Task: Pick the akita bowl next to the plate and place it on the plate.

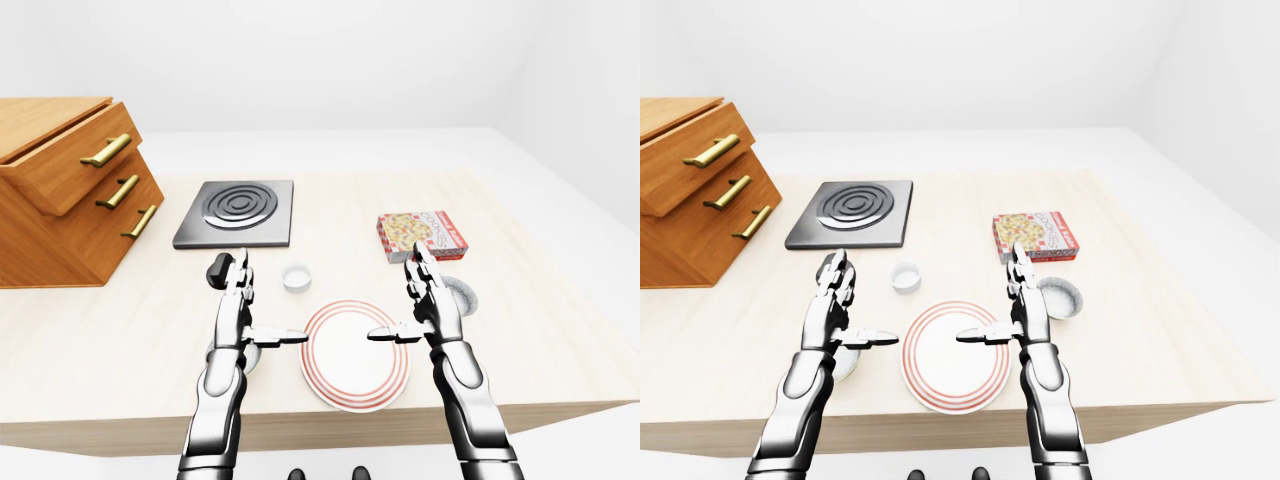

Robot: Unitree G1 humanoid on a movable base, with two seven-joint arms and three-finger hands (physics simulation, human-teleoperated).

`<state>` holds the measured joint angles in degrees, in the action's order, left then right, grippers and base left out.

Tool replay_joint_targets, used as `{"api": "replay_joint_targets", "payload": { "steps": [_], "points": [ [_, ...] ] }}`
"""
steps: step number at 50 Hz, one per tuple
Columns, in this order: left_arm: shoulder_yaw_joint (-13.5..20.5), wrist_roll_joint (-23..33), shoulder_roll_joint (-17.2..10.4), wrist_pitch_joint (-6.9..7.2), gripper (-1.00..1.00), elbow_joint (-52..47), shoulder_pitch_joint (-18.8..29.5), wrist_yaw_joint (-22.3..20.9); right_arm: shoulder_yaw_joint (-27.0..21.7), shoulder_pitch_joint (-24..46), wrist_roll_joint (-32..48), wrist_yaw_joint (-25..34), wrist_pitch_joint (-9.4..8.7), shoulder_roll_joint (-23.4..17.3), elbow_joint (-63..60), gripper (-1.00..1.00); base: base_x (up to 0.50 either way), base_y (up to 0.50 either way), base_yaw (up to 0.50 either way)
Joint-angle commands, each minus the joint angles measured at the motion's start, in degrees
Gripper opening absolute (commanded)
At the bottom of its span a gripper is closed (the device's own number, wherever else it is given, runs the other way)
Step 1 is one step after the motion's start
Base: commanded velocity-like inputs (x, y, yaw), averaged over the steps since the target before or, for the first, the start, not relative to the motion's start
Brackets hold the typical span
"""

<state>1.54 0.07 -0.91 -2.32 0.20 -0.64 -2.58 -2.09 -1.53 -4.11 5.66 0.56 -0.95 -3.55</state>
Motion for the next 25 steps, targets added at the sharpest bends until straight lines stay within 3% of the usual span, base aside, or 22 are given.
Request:
{"api": "replay_joint_targets", "payload": {
  "steps": [1, 3, 6, 10, 15, 16, 19, 20, 22, 25],
  "points": [
    [0.14, -0.04, -0.07, 0.01, 1.00, -0.09, 0.08, 0.03, 0.01, -0.17, -0.22, 0.17, 0.19, 0.02, -0.27, 1.00, 0.00, 0.00, 0.00],
    [0.25, -0.09, -0.13, 0.64, 1.00, -0.73, 0.21, 0.10, -0.04, -0.04, -0.23, 0.23, 0.58, 0.00, 0.23, 1.00, 0.00, 0.00, 0.00],
    [0.54, -0.20, -0.25, 0.54, 1.00, -0.54, 0.58, 0.13, 0.00, -0.07, -0.22, 0.30, 0.59, -0.01, 0.23, 1.00, 0.00, 0.00, 0.00],
    [1.75, -0.70, -0.80, 1.84, 1.00, -1.36, 1.99, 0.53, 0.07, -0.11, -0.16, 0.31, 0.50, 0.02, 0.17, 1.00, 0.00, 0.00, 0.00],
    [2.71, -1.08, -1.27, 2.05, 1.00, -1.11, 3.10, 1.01, 0.13, -0.19, -0.12, 0.27, 0.12, 0.04, -0.26, 1.00, 0.00, 0.00, 0.00],
    [3.36, -1.37, -1.51, 2.73, 1.00, -1.54, 3.64, 1.49, 0.12, -0.21, -0.12, 0.28, 0.13, 0.03, -0.29, 1.00, 0.00, 0.00, 0.00],
    [4.89, -2.41, -2.26, 2.45, 1.00, -0.08, 5.20, 2.10, 0.07, -0.23, -0.08, 0.30, 0.48, 0.03, 0.03, 1.00, 0.00, 0.00, 0.00],
    [5.44, -3.01, -2.59, 3.63, 1.00, -0.68, 5.61, 2.37, 0.10, -0.27, 0.00, 0.25, 0.41, 0.02, -0.09, 1.00, 0.00, 0.00, 0.00],
    [6.08, -3.44, -3.11, 3.61, 1.00, -0.13, 6.26, 2.77, 0.06, -0.26, -0.01, 0.26, 0.52, 0.02, 0.04, 1.00, 0.00, 0.00, 0.00],
    [8.40, -5.10, -4.23, 5.10, 1.00, -0.12, 8.01, 4.60, 0.09, -0.24, 0.14, 0.10, 0.43, 0.03, -0.04, 1.00, 0.00, 0.00, 0.00]
  ]
}}
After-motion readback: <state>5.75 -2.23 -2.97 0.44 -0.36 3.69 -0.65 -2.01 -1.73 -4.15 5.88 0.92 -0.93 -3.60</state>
